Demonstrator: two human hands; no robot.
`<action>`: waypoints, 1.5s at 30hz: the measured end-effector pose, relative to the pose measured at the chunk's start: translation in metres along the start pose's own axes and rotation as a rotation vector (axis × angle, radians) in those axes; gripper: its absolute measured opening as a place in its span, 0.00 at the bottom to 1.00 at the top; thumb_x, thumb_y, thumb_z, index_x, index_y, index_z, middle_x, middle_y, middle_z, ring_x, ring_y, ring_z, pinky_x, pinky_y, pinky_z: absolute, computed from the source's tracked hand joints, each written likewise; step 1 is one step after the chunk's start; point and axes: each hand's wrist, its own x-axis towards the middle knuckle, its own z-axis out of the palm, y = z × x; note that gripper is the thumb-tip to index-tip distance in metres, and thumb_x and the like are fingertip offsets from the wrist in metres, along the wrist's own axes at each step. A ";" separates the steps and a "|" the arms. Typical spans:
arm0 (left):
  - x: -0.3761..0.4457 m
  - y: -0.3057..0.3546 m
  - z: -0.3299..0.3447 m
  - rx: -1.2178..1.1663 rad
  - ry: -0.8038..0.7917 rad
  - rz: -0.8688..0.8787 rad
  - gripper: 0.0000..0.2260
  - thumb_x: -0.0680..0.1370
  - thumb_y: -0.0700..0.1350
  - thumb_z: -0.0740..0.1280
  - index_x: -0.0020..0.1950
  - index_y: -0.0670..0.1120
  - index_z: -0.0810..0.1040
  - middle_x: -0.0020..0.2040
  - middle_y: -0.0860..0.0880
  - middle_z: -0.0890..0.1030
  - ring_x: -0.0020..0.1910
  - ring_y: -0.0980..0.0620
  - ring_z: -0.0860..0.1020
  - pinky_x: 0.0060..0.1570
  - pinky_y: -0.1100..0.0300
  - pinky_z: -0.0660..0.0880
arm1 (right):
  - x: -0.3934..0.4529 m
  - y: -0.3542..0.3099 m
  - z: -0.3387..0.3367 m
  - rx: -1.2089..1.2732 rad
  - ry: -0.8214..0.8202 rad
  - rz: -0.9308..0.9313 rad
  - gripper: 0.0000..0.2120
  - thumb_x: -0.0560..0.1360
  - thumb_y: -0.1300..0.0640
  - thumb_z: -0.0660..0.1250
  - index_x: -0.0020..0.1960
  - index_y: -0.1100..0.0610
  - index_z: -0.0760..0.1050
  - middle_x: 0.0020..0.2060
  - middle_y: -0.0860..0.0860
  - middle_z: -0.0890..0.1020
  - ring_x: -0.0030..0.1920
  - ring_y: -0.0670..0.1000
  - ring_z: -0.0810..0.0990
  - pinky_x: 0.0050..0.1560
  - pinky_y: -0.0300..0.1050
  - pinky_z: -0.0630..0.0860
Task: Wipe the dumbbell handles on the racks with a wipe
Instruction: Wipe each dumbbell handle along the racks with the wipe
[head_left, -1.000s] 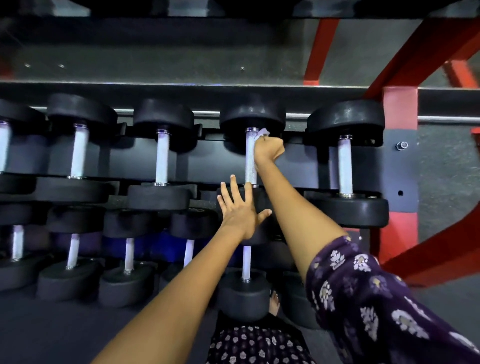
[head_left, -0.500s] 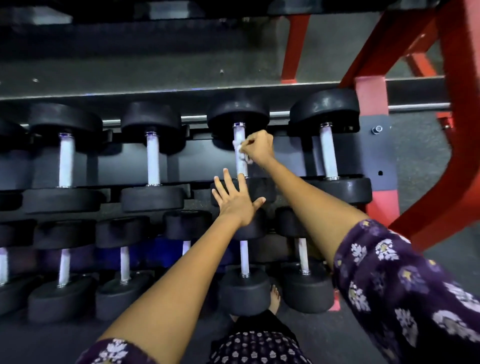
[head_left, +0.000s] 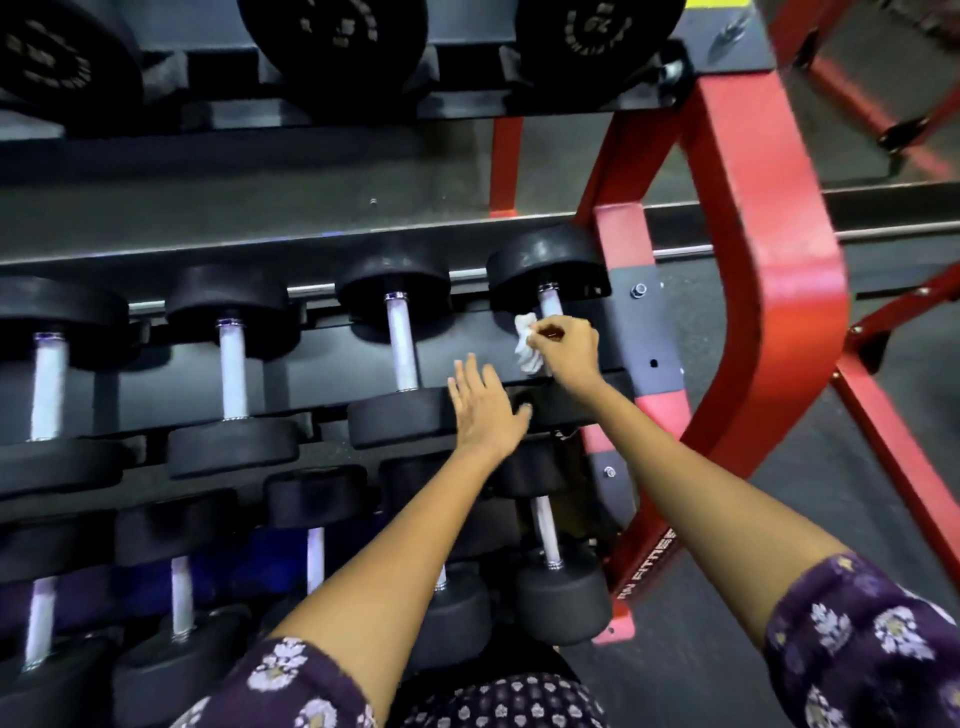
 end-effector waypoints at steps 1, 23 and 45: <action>0.003 0.012 0.007 -0.023 -0.014 0.013 0.34 0.79 0.52 0.64 0.76 0.36 0.53 0.79 0.38 0.44 0.78 0.41 0.41 0.74 0.49 0.38 | 0.007 0.006 -0.011 -0.021 0.030 0.009 0.05 0.69 0.63 0.70 0.45 0.61 0.82 0.39 0.57 0.84 0.39 0.47 0.78 0.39 0.35 0.71; 0.058 0.069 0.097 -0.375 0.524 0.080 0.18 0.73 0.47 0.50 0.48 0.40 0.76 0.46 0.45 0.77 0.46 0.46 0.74 0.50 0.49 0.72 | 0.078 0.064 -0.011 -0.341 -0.197 -0.114 0.05 0.71 0.63 0.68 0.44 0.61 0.82 0.48 0.57 0.78 0.48 0.56 0.78 0.46 0.44 0.71; 0.043 0.033 0.124 0.154 0.486 0.567 0.22 0.80 0.51 0.55 0.71 0.40 0.64 0.65 0.37 0.75 0.69 0.42 0.64 0.72 0.47 0.55 | 0.079 0.064 -0.020 -0.295 -0.231 -0.167 0.04 0.69 0.71 0.65 0.42 0.69 0.78 0.38 0.53 0.77 0.36 0.49 0.75 0.32 0.26 0.65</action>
